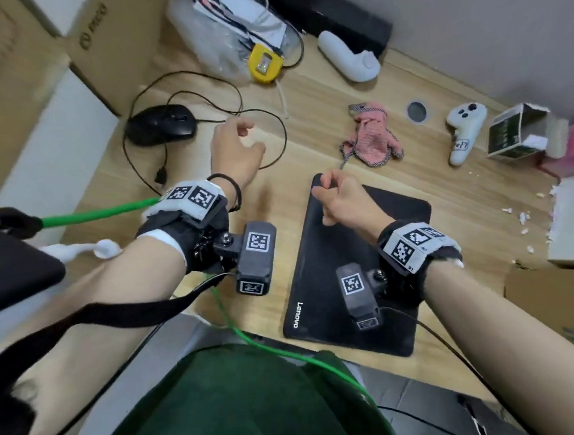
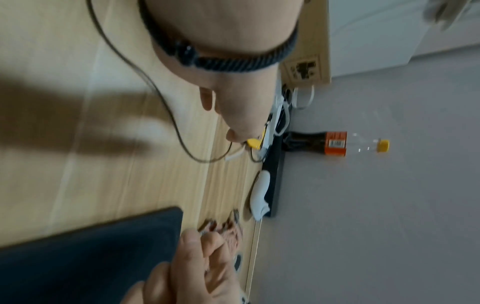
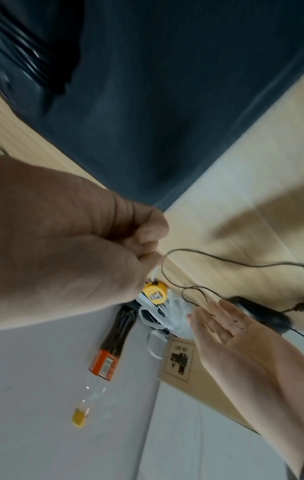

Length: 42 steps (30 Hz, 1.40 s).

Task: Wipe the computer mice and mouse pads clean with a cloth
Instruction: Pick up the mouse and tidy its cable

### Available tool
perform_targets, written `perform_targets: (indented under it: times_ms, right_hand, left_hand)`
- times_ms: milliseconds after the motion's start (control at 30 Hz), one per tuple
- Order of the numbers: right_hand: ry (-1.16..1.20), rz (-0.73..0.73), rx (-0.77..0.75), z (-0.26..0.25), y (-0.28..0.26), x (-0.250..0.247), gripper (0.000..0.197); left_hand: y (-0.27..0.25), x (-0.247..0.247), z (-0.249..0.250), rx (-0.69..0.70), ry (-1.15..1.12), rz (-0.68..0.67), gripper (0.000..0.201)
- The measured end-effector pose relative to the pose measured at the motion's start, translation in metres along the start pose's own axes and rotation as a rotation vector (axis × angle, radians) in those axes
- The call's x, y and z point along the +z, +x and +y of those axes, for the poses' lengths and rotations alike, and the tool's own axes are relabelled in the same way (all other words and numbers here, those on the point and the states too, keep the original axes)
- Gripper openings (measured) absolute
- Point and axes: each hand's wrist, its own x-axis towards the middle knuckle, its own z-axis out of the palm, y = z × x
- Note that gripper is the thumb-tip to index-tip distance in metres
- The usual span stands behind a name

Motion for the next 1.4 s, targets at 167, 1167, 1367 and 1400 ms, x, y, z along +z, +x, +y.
perform_targets:
  times_ms: [167, 1167, 1367, 1400]
  right_hand:
    - [-0.049, -0.102, -0.023, -0.036, 0.020, 0.043, 0.021]
    - [0.054, -0.047, 0.015, -0.030, 0.015, 0.041, 0.045]
    - [0.286, 0.006, 0.111, -0.013, 0.009, 0.027, 0.029]
    - [0.317, -0.004, 0.118, -0.010, 0.005, 0.025, 0.026]
  left_hand:
    - [0.027, -0.061, -0.025, -0.008, 0.170, 0.110, 0.051]
    - [-0.010, -0.040, -0.022, 0.098, -0.009, -0.465, 0.063]
    - [-0.030, -0.045, -0.011, 0.070, -0.150, -0.587, 0.018]
    - [-0.032, -0.045, -0.009, 0.029, -0.213, -0.589, 0.016]
